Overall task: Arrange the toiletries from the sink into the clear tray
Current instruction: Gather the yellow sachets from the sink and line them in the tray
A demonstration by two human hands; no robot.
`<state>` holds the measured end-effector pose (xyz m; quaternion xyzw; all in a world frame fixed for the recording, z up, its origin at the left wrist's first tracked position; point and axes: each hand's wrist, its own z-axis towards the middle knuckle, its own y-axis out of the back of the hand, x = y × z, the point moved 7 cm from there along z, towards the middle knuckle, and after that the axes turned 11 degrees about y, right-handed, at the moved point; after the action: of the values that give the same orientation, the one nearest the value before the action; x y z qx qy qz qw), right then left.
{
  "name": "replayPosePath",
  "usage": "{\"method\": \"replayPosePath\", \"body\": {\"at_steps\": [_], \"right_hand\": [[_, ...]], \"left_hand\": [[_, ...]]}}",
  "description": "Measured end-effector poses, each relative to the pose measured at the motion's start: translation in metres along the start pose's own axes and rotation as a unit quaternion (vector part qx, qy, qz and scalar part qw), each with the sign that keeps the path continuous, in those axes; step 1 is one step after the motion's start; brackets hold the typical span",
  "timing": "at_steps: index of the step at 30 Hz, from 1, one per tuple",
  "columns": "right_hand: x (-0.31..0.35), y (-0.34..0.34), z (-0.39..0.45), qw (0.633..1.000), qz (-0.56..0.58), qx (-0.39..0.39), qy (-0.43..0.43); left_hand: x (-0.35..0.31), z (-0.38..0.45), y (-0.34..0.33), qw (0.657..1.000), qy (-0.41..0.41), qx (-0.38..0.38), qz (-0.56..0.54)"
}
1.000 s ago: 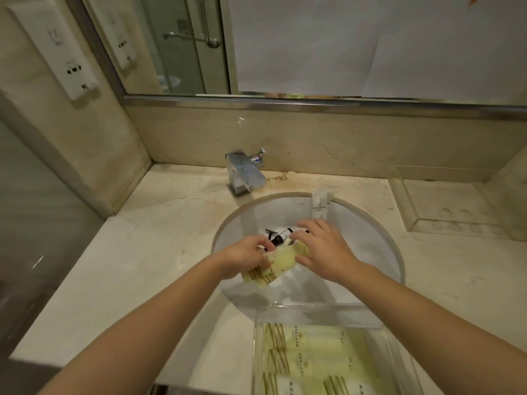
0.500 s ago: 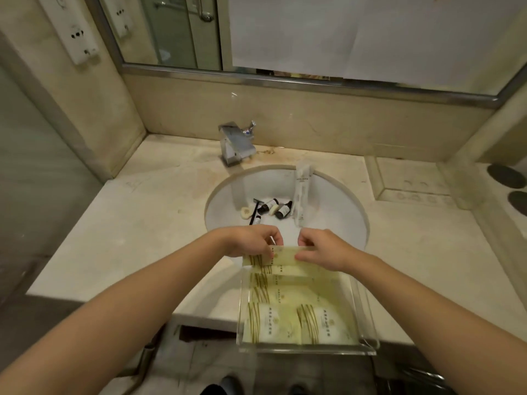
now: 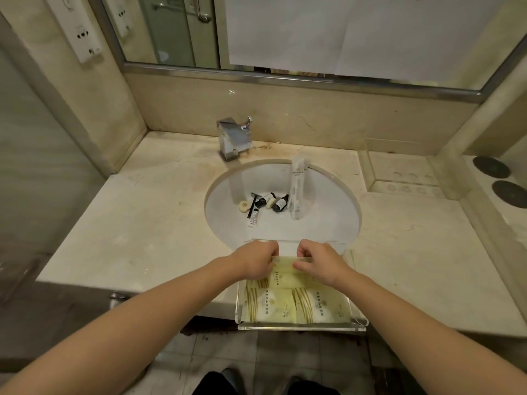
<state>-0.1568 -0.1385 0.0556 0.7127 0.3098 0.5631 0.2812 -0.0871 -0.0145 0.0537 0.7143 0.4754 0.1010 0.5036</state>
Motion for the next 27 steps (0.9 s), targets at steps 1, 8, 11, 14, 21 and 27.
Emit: {"method": "replayPosePath", "body": {"at_steps": [1, 8, 11, 14, 21, 27], "right_hand": [[0.000, 0.000, 0.000, 1.000, -0.001, -0.003, 0.000], [-0.002, 0.010, -0.001, 0.997, -0.030, -0.068, -0.015], [-0.002, 0.012, -0.002, 0.993, -0.078, -0.090, -0.009], [-0.005, 0.007, -0.008, 0.983, -0.130, -0.128, 0.013], [-0.016, 0.007, -0.018, 0.950, -0.225, -0.216, -0.019], [-0.022, 0.002, -0.023, 0.947, -0.251, -0.198, -0.020]], "left_hand": [[0.001, -0.001, -0.001, 1.000, 0.001, -0.001, 0.014], [0.007, -0.001, 0.006, 0.998, 0.019, -0.048, 0.045], [0.003, -0.003, 0.012, 0.990, 0.004, -0.106, 0.087], [0.002, -0.005, 0.013, 0.978, -0.015, -0.156, 0.136], [0.004, -0.004, 0.010, 0.961, -0.031, -0.187, 0.203], [0.008, -0.002, 0.003, 0.957, -0.055, -0.190, 0.212]]}}
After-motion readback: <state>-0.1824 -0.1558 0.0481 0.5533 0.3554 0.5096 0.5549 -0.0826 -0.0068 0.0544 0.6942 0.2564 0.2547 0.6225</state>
